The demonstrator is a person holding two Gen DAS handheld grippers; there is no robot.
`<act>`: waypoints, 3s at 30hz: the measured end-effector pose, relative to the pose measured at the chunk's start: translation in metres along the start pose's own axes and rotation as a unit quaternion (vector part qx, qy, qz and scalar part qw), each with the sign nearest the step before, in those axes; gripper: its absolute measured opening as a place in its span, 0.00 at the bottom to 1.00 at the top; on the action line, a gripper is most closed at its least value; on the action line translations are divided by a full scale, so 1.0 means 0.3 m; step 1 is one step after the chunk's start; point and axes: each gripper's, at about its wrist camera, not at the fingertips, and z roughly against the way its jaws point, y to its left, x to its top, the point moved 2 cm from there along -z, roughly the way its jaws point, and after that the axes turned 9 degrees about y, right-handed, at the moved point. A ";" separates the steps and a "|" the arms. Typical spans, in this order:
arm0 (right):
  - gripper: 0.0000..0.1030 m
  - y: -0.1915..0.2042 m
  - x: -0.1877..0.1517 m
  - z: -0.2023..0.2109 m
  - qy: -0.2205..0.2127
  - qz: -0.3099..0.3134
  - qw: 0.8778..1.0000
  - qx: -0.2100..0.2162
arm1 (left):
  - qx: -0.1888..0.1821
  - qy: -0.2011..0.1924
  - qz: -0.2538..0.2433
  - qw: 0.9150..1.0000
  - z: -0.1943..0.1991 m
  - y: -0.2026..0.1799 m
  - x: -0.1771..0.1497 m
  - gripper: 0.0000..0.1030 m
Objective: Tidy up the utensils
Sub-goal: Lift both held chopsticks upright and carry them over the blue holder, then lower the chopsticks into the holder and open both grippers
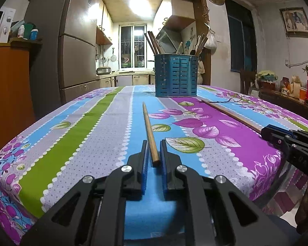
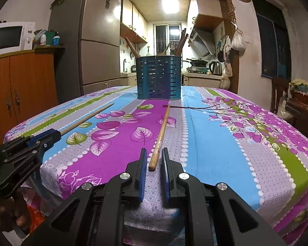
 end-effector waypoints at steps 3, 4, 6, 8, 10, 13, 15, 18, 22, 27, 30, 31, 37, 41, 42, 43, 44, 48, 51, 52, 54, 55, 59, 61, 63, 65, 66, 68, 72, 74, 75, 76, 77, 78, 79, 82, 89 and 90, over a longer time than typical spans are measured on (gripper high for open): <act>0.09 -0.003 0.000 0.001 -0.001 -0.004 1.000 0.003 | 0.002 0.003 0.000 1.000 0.000 -0.002 0.003 0.07; 0.08 -0.004 0.001 0.003 -0.001 -0.004 1.000 0.004 | 0.003 0.004 0.000 1.000 0.000 -0.002 0.005 0.07; 0.07 -0.009 0.005 0.010 0.000 -0.007 1.000 0.006 | 0.001 0.005 0.000 1.000 0.004 -0.003 0.007 0.06; 0.07 -0.011 0.014 0.029 -0.003 -0.004 1.000 0.006 | -0.001 0.001 -0.001 1.000 0.019 -0.005 0.020 0.06; 0.07 -0.011 0.031 0.058 -0.009 0.000 1.000 0.007 | -0.003 -0.008 -0.003 1.000 0.047 -0.007 0.044 0.06; 0.07 -0.014 0.068 0.115 -0.023 0.009 1.000 0.007 | -0.006 -0.025 -0.002 1.000 0.090 -0.002 0.085 0.06; 0.07 -0.018 0.101 0.166 -0.038 0.016 0.999 0.005 | -0.008 -0.043 -0.003 0.999 0.130 0.004 0.128 0.06; 0.07 -0.026 0.156 0.237 -0.063 0.026 0.998 0.002 | -0.013 -0.073 -0.006 0.997 0.187 0.010 0.200 0.05; 0.07 -0.029 0.261 0.324 -0.107 0.048 0.993 0.003 | -0.024 -0.103 -0.013 0.994 0.223 0.008 0.306 0.05; 0.07 -0.043 0.405 0.350 -0.133 0.062 0.989 0.023 | -0.034 -0.117 -0.023 0.992 0.205 -0.002 0.433 0.05; 0.07 -0.064 0.490 0.339 -0.136 0.064 0.988 0.036 | -0.040 -0.104 -0.025 0.993 0.161 -0.007 0.509 0.05; 0.07 -0.069 0.517 0.331 -0.135 0.065 0.988 0.039 | -0.045 -0.097 -0.025 0.994 0.142 -0.009 0.535 0.05; 0.07 -0.117 0.621 0.271 -0.122 0.060 0.989 0.051 | -0.052 -0.077 -0.027 0.995 0.085 -0.020 0.609 0.05; 0.07 -0.152 0.671 0.236 -0.116 0.054 0.990 0.055 | -0.050 -0.061 -0.037 0.996 0.067 -0.035 0.659 0.05; 0.07 -0.159 0.688 0.229 -0.116 0.054 0.990 0.055 | -0.049 -0.059 -0.039 0.996 0.065 -0.033 0.673 0.05; 0.07 -0.161 0.703 0.222 -0.114 0.054 0.990 0.055 | -0.049 -0.057 -0.040 0.996 0.065 -0.028 0.687 0.05; 0.07 -0.165 0.714 0.216 -0.114 0.054 0.991 0.055 | -0.050 -0.055 -0.041 0.996 0.066 -0.029 0.703 0.05; 0.07 -0.173 0.767 0.191 -0.107 0.058 0.991 0.056 | -0.053 -0.051 -0.038 0.997 0.067 -0.026 0.757 0.05; 0.07 -0.168 0.798 0.184 -0.100 0.060 0.991 0.061 | -0.056 -0.053 -0.030 0.997 0.064 -0.016 0.793 0.05; 0.07 -0.163 0.808 0.183 -0.100 0.061 0.991 0.062 | -0.059 -0.053 -0.028 0.996 0.062 -0.014 0.805 0.05; 0.07 -0.153 0.833 0.182 -0.095 0.063 0.991 0.067 | -0.060 -0.056 -0.026 0.996 0.058 -0.012 0.825 0.05; 0.07 -0.149 0.850 0.183 -0.094 0.065 0.991 0.069 | -0.061 -0.058 -0.026 0.996 0.057 -0.012 0.837 0.05; 0.07 -0.135 0.934 0.185 -0.093 0.068 0.990 0.076 | -0.066 -0.068 -0.022 0.995 0.052 -0.017 0.899 0.05; 0.07 -0.136 0.975 0.189 -0.098 0.069 0.990 0.076 | -0.068 -0.074 -0.021 0.995 0.052 -0.026 0.936 0.05; 0.07 -0.141 1.029 0.198 -0.105 0.067 0.989 0.077 | -0.070 -0.083 -0.022 0.994 0.056 -0.042 0.985 0.05; 0.07 -0.151 1.074 0.202 -0.110 0.066 0.989 0.078 | -0.070 -0.091 -0.021 0.993 0.056 -0.049 1.025 0.05; 0.07 -0.156 1.104 0.204 -0.113 0.066 0.988 0.076 | -0.070 -0.094 -0.019 0.993 0.055 -0.053 1.048 0.05; 0.07 -0.168 1.164 0.205 -0.119 0.065 0.988 0.076 | -0.069 -0.103 -0.016 0.992 0.057 -0.061 1.091 0.05; 0.07 -0.191 1.280 0.187 -0.126 0.061 0.987 0.074 | -0.066 -0.119 -0.012 0.991 0.056 -0.072 1.179 0.05; 0.07 -0.195 1.333 0.174 -0.130 0.060 0.987 0.073 | -0.063 -0.127 -0.009 0.990 0.046 -0.073 1.230 0.05; 0.07 -0.197 1.360 0.166 -0.132 0.060 0.987 0.074 | -0.062 -0.130 -0.007 0.990 0.047 -0.071 1.244 0.05; 0.07 -0.200 1.384 0.157 -0.133 0.060 0.986 0.074 | -0.061 -0.133 -0.004 0.989 0.042 -0.069 1.260 0.05; 0.07 -0.200 1.409 0.144 -0.134 0.060 0.986 0.073 | -0.059 -0.137 0.000 0.989 0.031 -0.067 1.284 0.05; 0.07 -0.201 1.430 0.131 -0.135 0.061 0.986 0.073 | -0.058 -0.138 0.002 0.989 0.023 -0.063 1.298 0.05; 0.07 -0.202 1.449 0.117 -0.134 0.061 0.987 0.073 | -0.057 -0.140 0.006 0.989 0.008 -0.061 1.316 0.05; 0.07 -0.202 1.493 0.070 -0.130 0.063 0.987 0.069 | -0.055 -0.138 0.014 0.989 -0.040 -0.055 1.345 0.05; 0.07 -0.218 1.513 -0.096 -0.101 0.057 0.991 0.070 | -0.043 -0.127 0.011 0.991 -0.173 -0.063 1.351 0.05; 0.07 -0.220 1.510 -0.117 -0.097 0.056 0.991 0.071 | -0.042 -0.124 0.012 0.991 -0.191 -0.060 1.353 0.05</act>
